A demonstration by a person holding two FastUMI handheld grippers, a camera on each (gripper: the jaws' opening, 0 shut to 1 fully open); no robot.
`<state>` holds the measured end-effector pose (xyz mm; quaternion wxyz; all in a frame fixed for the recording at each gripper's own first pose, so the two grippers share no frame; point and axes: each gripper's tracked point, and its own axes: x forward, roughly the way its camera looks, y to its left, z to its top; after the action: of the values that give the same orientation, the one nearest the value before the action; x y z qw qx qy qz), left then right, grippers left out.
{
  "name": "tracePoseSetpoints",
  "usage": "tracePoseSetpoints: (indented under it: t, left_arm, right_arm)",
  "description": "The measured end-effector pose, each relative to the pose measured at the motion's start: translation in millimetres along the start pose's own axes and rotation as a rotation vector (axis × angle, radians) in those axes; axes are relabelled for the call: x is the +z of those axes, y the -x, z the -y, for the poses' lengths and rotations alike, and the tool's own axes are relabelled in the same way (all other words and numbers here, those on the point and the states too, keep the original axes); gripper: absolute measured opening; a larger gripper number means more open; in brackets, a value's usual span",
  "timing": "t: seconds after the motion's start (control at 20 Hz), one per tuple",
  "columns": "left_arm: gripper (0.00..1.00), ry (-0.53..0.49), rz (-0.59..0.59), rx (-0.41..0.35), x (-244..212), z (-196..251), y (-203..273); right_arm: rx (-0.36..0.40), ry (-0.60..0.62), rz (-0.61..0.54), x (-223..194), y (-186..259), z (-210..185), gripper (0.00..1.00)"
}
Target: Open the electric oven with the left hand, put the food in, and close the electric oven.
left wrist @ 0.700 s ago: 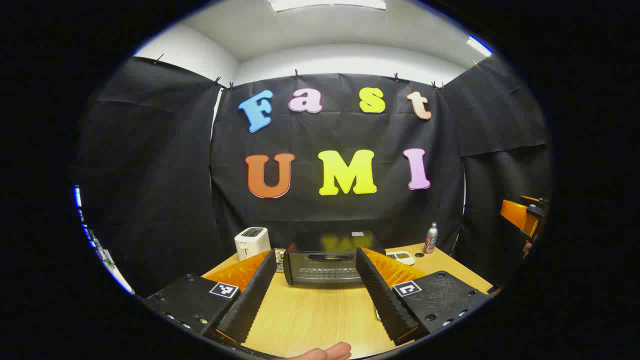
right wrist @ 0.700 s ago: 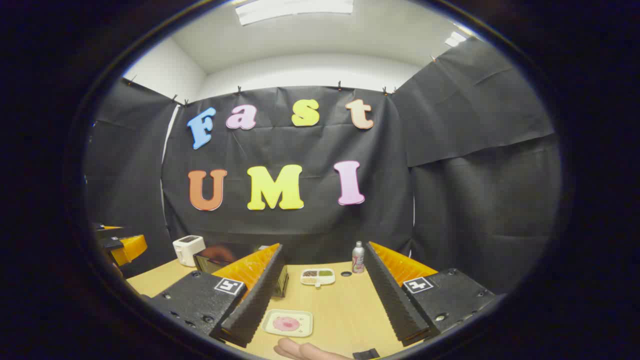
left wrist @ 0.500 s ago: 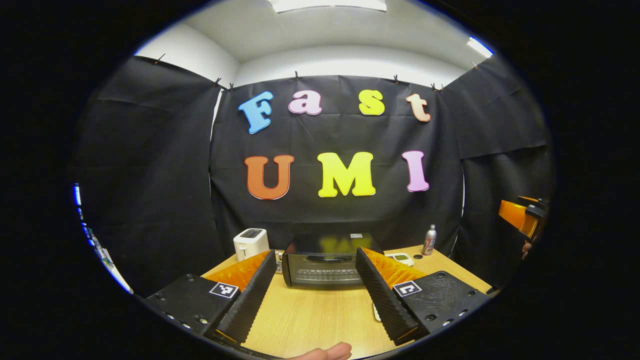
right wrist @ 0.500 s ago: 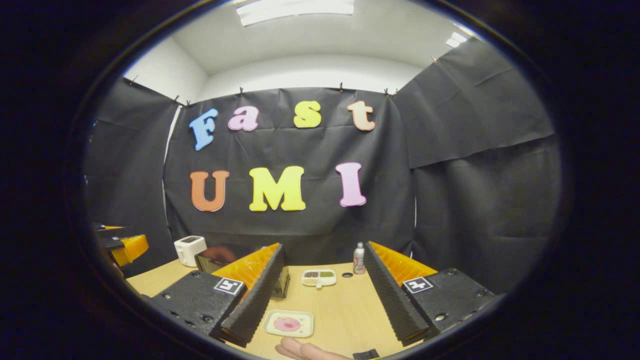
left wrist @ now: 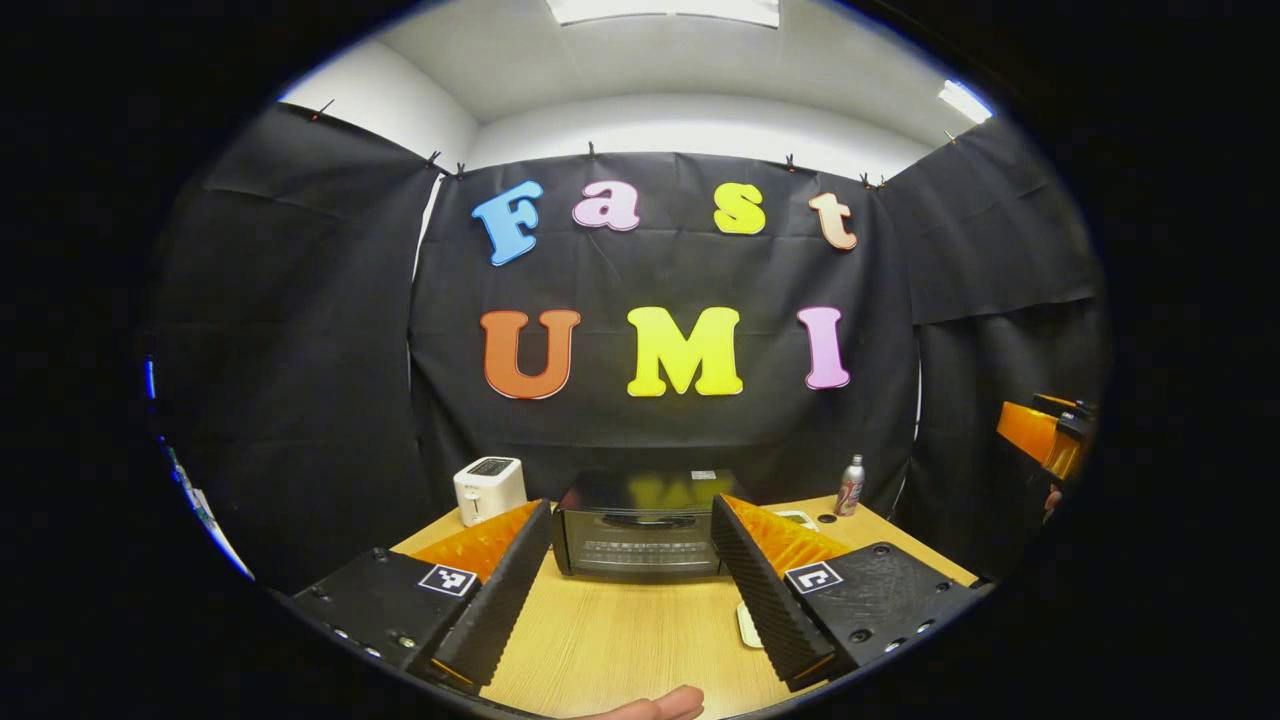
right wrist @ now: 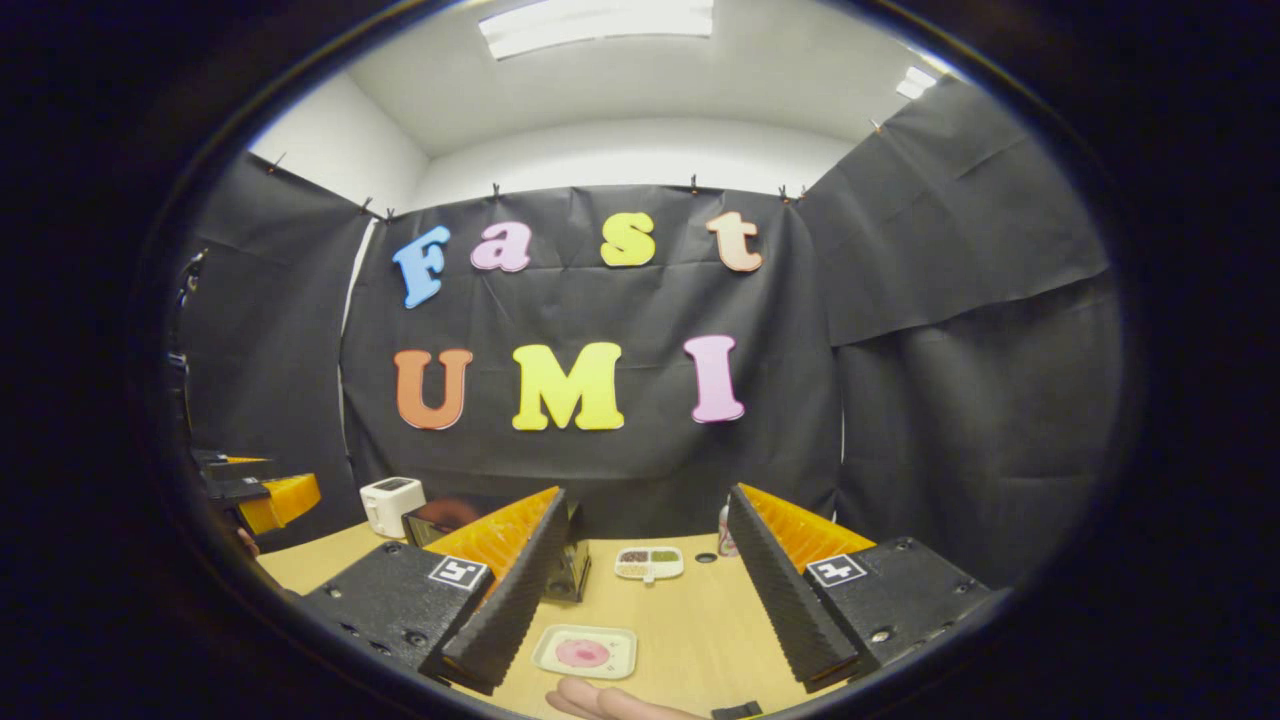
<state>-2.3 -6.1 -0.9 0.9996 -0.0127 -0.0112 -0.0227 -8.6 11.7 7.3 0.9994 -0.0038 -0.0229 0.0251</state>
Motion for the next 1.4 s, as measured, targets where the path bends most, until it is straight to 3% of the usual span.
tracePoseSetpoints:
  t: [0.1,0.3,0.45,0.5,0.65,0.8,0.95,1.05,1.35,1.4]
  left_arm:
    - [0.96,-0.011,0.008,0.007,1,-4,-2]
    - [0.96,0.035,0.013,0.018,-1,-4,-23]
    - [0.96,0.032,-0.007,-0.017,-9,0,-54]
    - [0.96,0.026,-0.006,-0.014,-10,-3,-67]
    - [0.96,0.026,-0.01,-0.037,-16,2,-105]
    - [0.95,0.04,-0.022,-0.094,-27,19,-142]
    - [0.95,0.036,-0.078,-0.093,-54,23,-179]
    - [0.95,0.018,-0.126,-0.086,-75,26,-205]
    - [0.96,0.024,-0.264,-0.061,-136,23,-262]
    - [0.96,0.024,-0.276,-0.056,-142,22,-269]
  right_arm:
    - [0.002,-0.004,0.008,-1,0,1,0.96]
    - [0.002,-0.012,0.015,-2,-3,3,1.0]
    - [-0.002,-0.014,0.021,-6,-7,9,0.96]
    - [-0.003,-0.015,0.024,-7,-8,11,1.0]
    - [-0.014,-0.019,0.027,-12,-18,21,0.96]
    - [-0.019,-0.024,0.02,-18,-28,30,1.0]
    - [-0.027,-0.013,0.02,-21,-37,38,0.96]
    - [-0.03,0.0,0.022,-23,-42,42,1.0]
    - [-0.036,0.019,0.013,-33,-64,53,1.0]
    - [-0.038,0.015,0.007,-38,-67,55,0.96]
